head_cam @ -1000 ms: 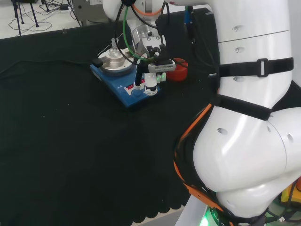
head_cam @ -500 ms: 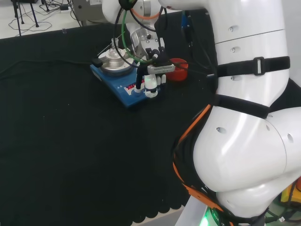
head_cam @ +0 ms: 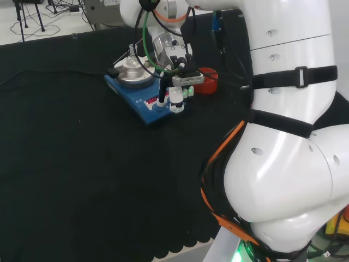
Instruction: Turn on the heater.
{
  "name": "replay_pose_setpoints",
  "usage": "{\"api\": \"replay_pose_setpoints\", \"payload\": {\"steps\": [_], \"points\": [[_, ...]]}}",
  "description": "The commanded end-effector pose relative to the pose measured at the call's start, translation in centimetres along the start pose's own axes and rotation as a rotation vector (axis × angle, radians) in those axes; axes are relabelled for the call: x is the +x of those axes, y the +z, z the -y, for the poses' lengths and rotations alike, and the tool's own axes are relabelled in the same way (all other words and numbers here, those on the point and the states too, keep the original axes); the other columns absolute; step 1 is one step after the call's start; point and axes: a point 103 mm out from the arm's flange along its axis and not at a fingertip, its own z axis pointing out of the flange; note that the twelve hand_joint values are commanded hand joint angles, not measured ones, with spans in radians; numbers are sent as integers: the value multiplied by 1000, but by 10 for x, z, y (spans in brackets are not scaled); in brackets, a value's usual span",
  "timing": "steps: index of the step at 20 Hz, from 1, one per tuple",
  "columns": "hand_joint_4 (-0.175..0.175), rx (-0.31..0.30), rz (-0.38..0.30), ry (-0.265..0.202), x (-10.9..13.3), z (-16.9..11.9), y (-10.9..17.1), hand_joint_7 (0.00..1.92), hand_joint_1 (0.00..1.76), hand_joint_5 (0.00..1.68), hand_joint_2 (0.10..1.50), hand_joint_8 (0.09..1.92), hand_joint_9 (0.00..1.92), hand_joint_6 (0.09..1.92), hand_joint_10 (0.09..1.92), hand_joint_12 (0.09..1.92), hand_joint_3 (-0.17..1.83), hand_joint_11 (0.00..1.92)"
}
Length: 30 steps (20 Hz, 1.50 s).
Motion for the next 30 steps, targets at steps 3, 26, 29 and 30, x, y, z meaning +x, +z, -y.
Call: {"api": "replay_pose_setpoints", "payload": {"steps": [3, 26, 29, 30], "points": [[-5, 5, 3, 4, 0, -1, 0, 1654, 1500, 234, 585, 1741, 1735, 87, 1827, 1795, 1251, 1763], [-7, 9, 2, -2, 2, -6, -4, 1657, 1500, 252, 579, 1744, 1741, 87, 1829, 1798, 1265, 1765], [-7, 14, 2, 2, 2, -7, -4, 1657, 1500, 256, 578, 1744, 1741, 87, 1830, 1797, 1266, 1766], [-8, 15, 2, 4, 2, -8, -3, 1657, 1500, 257, 578, 1744, 1741, 87, 1830, 1797, 1267, 1766]]}}
